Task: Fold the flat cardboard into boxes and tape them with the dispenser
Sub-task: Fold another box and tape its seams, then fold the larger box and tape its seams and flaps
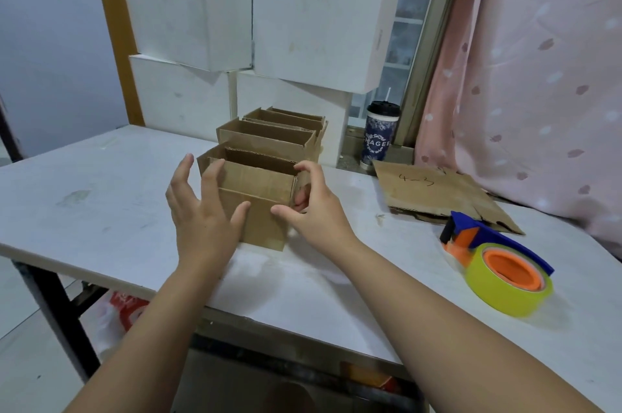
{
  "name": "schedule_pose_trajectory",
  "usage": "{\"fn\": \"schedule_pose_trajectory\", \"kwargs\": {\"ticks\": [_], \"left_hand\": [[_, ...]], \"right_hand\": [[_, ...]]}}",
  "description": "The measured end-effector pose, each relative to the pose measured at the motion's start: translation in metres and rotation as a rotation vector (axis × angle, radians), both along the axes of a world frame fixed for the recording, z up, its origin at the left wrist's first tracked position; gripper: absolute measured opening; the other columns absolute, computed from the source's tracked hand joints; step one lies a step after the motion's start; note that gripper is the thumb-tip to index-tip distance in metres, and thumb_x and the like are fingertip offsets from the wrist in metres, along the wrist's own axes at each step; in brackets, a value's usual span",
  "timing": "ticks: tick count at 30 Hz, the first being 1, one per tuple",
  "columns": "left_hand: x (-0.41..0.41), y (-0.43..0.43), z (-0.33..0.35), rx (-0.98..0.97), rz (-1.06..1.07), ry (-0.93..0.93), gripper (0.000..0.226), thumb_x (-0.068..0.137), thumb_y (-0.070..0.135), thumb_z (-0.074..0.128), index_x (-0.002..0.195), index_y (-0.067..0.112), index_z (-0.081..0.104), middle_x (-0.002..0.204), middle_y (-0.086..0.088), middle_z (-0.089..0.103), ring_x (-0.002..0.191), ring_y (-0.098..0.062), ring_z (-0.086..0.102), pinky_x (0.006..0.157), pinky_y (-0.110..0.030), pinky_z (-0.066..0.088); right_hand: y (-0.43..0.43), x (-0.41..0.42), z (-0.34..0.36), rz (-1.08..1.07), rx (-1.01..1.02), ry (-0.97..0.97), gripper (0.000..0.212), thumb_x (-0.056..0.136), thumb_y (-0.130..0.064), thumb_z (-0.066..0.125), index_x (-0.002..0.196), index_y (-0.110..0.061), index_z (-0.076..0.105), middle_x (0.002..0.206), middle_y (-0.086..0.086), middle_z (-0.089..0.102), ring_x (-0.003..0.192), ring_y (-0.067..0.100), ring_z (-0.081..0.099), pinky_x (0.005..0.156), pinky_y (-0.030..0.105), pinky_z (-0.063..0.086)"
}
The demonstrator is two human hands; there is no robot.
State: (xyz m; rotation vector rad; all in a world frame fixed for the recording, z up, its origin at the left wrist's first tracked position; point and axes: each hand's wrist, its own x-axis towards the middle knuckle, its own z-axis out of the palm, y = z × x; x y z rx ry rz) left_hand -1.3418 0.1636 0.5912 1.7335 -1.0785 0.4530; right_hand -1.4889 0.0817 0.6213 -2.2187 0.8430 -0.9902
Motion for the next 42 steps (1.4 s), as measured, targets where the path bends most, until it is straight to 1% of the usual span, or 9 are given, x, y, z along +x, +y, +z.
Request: {"fn": "schedule_pose_trajectory", "kwargs": {"ticks": [4,9,15,21,24,28,33,37,42], "left_hand": [[-0.031,-0.003,0.009,-0.166,-0.059,-0.2,0.052,0.077,0.02,0.069,0.123,0.02,0.046,0.141,-0.013,0.029,0.127,-0.031,0.03,0.106,-0.047,0.028],[-0.094,-0.03,0.042,-0.312,-0.325,-0.32,0.03,0.081,0.012,0.057,0.111,0.009,0.056,0.127,-0.016,0.046,0.116,-0.029,0.046,0.096,-0.037,0.043],[-0.16,-0.11,0.063,-0.016,-0.651,0.31,0.037,0.088,0.011,0.057,0.125,0.016,0.051,0.121,0.003,0.048,0.11,-0.012,0.049,0.094,-0.023,0.039],[-0.184,-0.197,0.042,0.242,-0.545,0.749,0.039,0.092,0.023,0.058,0.128,0.016,0.046,0.125,-0.004,0.051,0.093,-0.016,0.048,0.072,-0.026,0.036],[-0.19,-0.221,0.029,0.289,-0.536,1.012,0.05,0.091,0.022,0.06,0.135,0.012,0.041,0.128,-0.011,0.052,0.108,-0.029,0.054,0.088,-0.037,0.047],[-0.19,-0.24,0.015,0.423,-0.444,1.059,0.058,0.089,0.026,0.064,0.137,0.005,0.038,0.126,-0.017,0.051,0.112,-0.036,0.052,0.085,-0.041,0.046],[-0.191,-0.253,0.008,0.446,-0.382,1.193,0.035,0.085,0.016,0.068,0.114,0.0,0.054,0.115,-0.02,0.059,0.097,-0.034,0.056,0.071,-0.036,0.045],[-0.188,-0.258,-0.003,0.404,-0.39,1.258,0.022,0.085,0.009,0.067,0.103,0.0,0.059,0.111,-0.017,0.063,0.092,-0.03,0.06,0.063,-0.03,0.042],[-0.176,-0.252,-0.003,0.197,-0.517,1.383,0.033,0.091,0.005,0.056,0.121,0.017,0.06,0.096,-0.004,0.065,0.081,-0.021,0.062,0.084,-0.037,0.051]], "right_hand": [[0.001,-0.015,0.001,0.029,0.01,-0.079,0.046,0.085,-0.043,0.066,0.114,-0.037,0.032,0.076,0.001,0.051,0.072,0.016,0.054,0.068,0.039,0.05],[-0.018,-0.052,0.015,-0.08,0.044,-0.168,0.035,0.087,-0.023,0.061,0.113,-0.035,0.039,0.061,-0.013,0.048,0.061,0.001,0.05,0.061,0.022,0.043],[-0.069,-0.124,0.042,-0.336,0.095,-0.188,0.019,0.086,-0.012,0.056,0.095,-0.028,0.053,0.069,-0.01,0.05,0.06,0.005,0.047,0.052,0.02,0.04],[-0.133,-0.205,0.036,-0.626,0.117,0.094,0.017,0.087,-0.016,0.05,0.087,-0.029,0.061,0.102,-0.006,0.063,0.086,0.014,0.055,0.06,0.025,0.038],[-0.163,-0.243,0.029,-0.751,0.194,0.148,0.027,0.087,-0.012,0.046,0.102,-0.021,0.068,0.11,0.003,0.064,0.095,0.024,0.055,0.073,0.027,0.04],[-0.187,-0.28,0.005,-0.733,0.361,0.219,0.019,0.089,-0.009,0.046,0.087,-0.016,0.063,0.09,0.006,0.057,0.088,0.025,0.047,0.074,0.027,0.037],[-0.195,-0.296,-0.022,-0.726,0.514,0.071,0.045,0.094,-0.017,0.046,0.139,-0.016,0.048,0.142,0.008,0.048,0.129,0.029,0.044,0.11,0.04,0.034],[-0.193,-0.297,-0.028,-0.707,0.519,0.047,0.043,0.091,-0.023,0.054,0.134,-0.018,0.053,0.137,0.01,0.053,0.123,0.028,0.048,0.108,0.039,0.036],[-0.189,-0.304,-0.013,-0.639,0.544,-0.164,0.051,0.088,-0.026,0.061,0.136,-0.023,0.044,0.121,-0.001,0.054,0.101,0.017,0.051,0.077,0.026,0.043]]}}
